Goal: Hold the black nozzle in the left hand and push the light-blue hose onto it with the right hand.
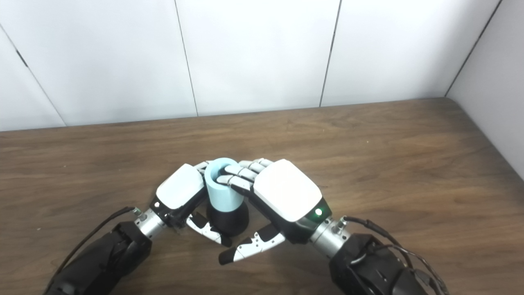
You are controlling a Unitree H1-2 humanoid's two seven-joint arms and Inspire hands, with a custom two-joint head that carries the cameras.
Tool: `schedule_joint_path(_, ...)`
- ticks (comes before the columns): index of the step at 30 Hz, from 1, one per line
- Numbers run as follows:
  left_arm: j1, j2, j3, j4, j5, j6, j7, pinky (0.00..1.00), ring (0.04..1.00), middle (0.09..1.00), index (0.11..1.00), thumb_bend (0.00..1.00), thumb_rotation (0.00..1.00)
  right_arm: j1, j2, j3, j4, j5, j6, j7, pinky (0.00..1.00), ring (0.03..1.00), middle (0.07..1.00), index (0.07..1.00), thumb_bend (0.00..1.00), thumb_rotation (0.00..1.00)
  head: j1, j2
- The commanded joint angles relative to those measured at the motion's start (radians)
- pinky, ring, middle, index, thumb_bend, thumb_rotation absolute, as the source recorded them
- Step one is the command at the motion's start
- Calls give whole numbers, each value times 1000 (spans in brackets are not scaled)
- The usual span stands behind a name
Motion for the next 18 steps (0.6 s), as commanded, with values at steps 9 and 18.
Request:
schedule_joint_path(9,165,-48,-89,120,42,56,-114,823,498,466,485,504,0,85,-51,117,101,67,-55,186,734,790,798,761,863,977,-1,0)
schedule_joint_path(18,153,-56,-97,165,55,48,-91,826,502,445,504,502,0,93,-4,79,93,92,-98,-86,800,905,909,876,767,810,-3,-11)
